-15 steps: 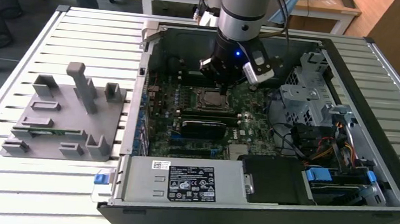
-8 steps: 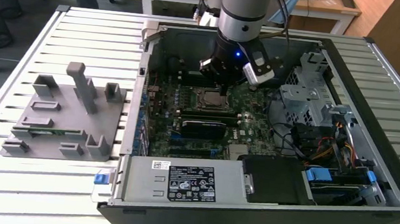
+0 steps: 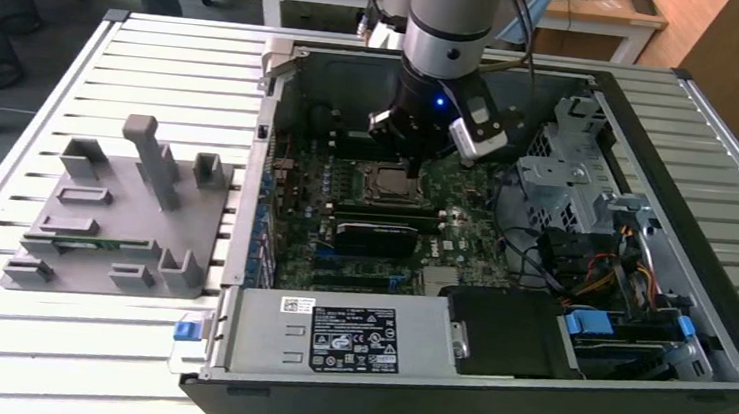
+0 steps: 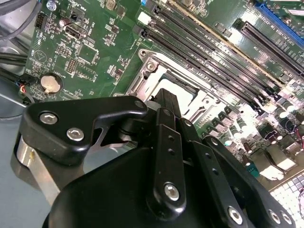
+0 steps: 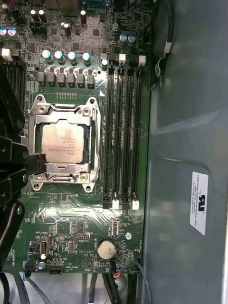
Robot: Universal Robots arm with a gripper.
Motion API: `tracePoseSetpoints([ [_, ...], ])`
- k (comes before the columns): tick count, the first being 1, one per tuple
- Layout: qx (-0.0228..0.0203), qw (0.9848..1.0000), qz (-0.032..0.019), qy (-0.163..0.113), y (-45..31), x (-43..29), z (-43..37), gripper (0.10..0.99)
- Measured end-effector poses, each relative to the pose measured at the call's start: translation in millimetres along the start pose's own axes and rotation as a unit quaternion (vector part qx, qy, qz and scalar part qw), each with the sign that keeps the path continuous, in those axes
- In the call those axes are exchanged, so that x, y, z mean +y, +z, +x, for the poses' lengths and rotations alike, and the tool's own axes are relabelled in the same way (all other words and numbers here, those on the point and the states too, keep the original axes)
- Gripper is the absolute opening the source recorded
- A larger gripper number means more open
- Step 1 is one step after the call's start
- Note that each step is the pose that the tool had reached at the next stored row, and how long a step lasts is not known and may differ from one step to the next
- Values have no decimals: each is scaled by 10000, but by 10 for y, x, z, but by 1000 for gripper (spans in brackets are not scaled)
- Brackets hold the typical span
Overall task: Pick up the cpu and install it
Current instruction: 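Install the second cpu locking lever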
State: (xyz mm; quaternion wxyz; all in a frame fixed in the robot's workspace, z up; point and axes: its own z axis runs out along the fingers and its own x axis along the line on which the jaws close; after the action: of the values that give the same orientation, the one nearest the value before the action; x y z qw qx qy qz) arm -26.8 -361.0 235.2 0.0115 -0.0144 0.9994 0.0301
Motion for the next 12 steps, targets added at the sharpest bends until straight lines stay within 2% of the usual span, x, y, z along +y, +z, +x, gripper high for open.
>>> tracePoseSetpoints([
  [4, 2, 10000, 0, 0, -4, -52, 2, 106],
  [9, 9, 10000, -7, 1, -12, -203, 6, 106],
  [12, 45, 10000, -16, 4, -15, -238, 33, 106],
])
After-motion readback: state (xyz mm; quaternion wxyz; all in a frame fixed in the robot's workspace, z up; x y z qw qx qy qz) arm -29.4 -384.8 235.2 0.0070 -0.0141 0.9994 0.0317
